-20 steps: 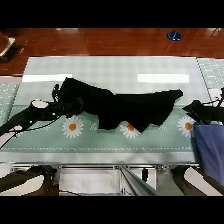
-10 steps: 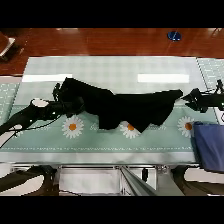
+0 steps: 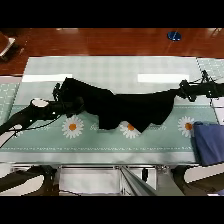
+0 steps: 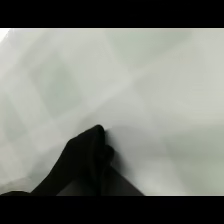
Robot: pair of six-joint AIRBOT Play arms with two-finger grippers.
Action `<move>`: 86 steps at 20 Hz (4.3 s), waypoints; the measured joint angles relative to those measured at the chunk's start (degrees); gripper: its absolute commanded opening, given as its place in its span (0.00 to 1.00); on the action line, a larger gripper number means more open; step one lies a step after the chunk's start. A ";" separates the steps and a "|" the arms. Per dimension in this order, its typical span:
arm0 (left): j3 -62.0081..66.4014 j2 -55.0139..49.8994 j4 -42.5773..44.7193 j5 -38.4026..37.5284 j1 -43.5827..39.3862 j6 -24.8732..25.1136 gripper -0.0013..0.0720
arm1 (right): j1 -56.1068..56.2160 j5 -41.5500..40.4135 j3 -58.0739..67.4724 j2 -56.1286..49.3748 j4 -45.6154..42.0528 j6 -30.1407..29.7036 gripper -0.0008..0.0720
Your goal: Fold the shirts.
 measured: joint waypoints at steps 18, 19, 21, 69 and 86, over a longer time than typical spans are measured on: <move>55.21 26.53 3.91 -11.21 24.65 0.00 0.05 | 1.46 12.85 40.68 40.39 -1.77 -1.86 0.04; 57.11 28.76 6.16 -11.50 26.01 -0.04 0.05 | 1.46 13.42 41.00 43.60 -3.45 -1.81 0.04; 59.41 33.53 11.63 -11.91 28.61 -0.59 0.05 | 1.46 14.86 41.42 49.59 -7.78 -1.05 0.04; 24.79 0.74 32.17 -36.81 42.01 -4.33 0.71 | -11.41 17.59 -4.17 25.05 -1.38 -5.51 0.58; -5.31 1.97 20.65 -29.00 35.41 2.36 0.43 | -14.01 12.50 -44.09 54.95 0.33 -3.96 0.58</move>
